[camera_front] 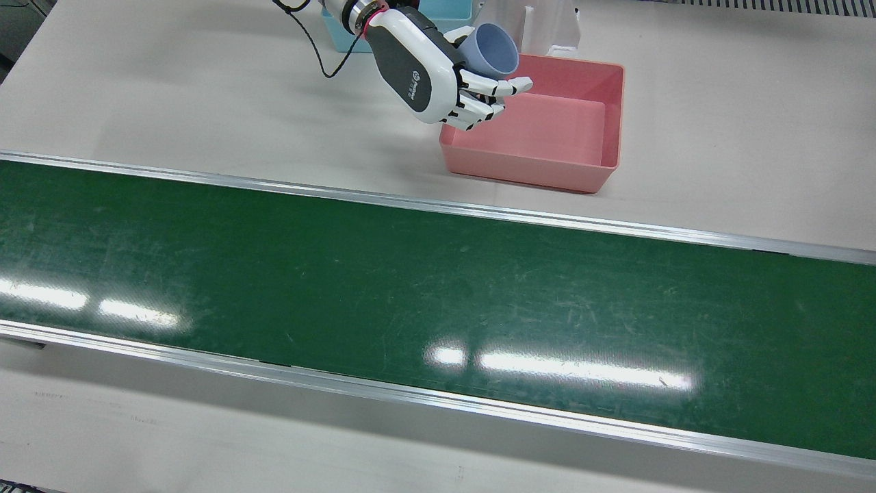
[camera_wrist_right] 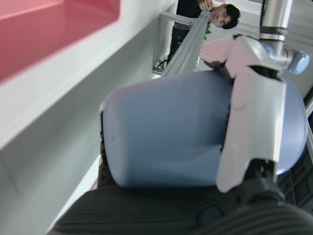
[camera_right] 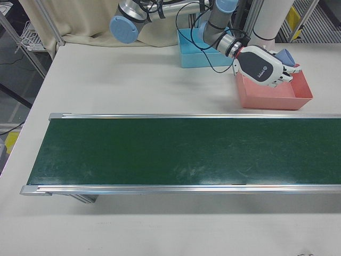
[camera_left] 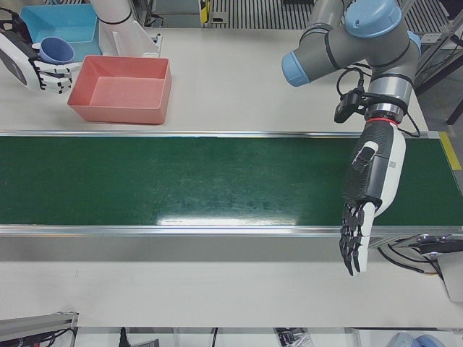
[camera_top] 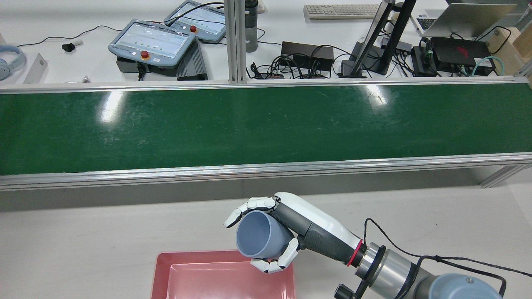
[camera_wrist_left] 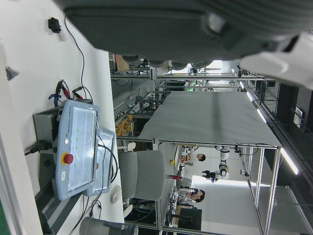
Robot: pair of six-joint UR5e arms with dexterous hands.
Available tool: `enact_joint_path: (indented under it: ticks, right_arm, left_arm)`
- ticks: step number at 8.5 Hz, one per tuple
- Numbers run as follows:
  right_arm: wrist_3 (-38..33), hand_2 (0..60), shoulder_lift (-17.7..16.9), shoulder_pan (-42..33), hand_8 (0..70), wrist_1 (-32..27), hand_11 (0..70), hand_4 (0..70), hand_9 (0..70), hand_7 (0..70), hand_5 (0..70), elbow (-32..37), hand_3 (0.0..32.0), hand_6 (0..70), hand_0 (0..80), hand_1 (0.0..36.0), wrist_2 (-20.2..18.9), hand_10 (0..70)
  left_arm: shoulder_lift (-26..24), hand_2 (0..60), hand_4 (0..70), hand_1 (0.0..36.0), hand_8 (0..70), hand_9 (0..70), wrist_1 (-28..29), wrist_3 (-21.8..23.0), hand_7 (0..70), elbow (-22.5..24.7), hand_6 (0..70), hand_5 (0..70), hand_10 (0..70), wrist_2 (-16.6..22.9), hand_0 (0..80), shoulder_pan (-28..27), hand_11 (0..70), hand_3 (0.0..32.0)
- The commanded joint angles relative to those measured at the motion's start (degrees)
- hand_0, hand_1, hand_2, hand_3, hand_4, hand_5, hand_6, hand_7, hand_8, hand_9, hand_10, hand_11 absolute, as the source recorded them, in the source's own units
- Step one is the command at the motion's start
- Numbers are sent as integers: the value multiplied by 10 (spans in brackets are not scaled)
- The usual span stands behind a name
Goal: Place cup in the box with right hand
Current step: 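Carry the held cup with the right hand down over the pink box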
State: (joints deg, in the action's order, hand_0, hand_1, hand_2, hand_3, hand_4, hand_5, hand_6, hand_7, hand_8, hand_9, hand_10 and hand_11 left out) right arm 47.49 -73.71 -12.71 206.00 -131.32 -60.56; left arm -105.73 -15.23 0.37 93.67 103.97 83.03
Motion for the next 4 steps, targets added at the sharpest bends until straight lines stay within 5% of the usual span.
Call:
enact_joint_path:
  ticks: [1,2,3,4]
  right_arm:
    - [14,600,2,39,504,-27,544,12,700,700,211,89,0,293,566,360,10,359]
    - [12,600,2,43,447,-33,512,7,686,700,200,96,0,259,551,360,9,335]
    - [13,600,2,43,371,-33,458,0,571,658,186,92,0,214,545,360,6,293]
    - [14,600,3,44,273,-32,357,0,438,495,164,91,0,166,586,360,4,218]
  left_arm:
    - [0,0,0,0,0,0,0,0,0,-1,0,0,0,0,0,-1,0,0]
    - [0,0,0,0,0,0,0,0,0,-1,0,0,0,0,0,0,0,0]
    - [0,0,0,0,0,0,0,0,0,-1,0,0,0,0,0,0,0,0]
    - [0,0,0,0,0,0,-1,0,0,-1,0,0,0,0,0,-1,0,0]
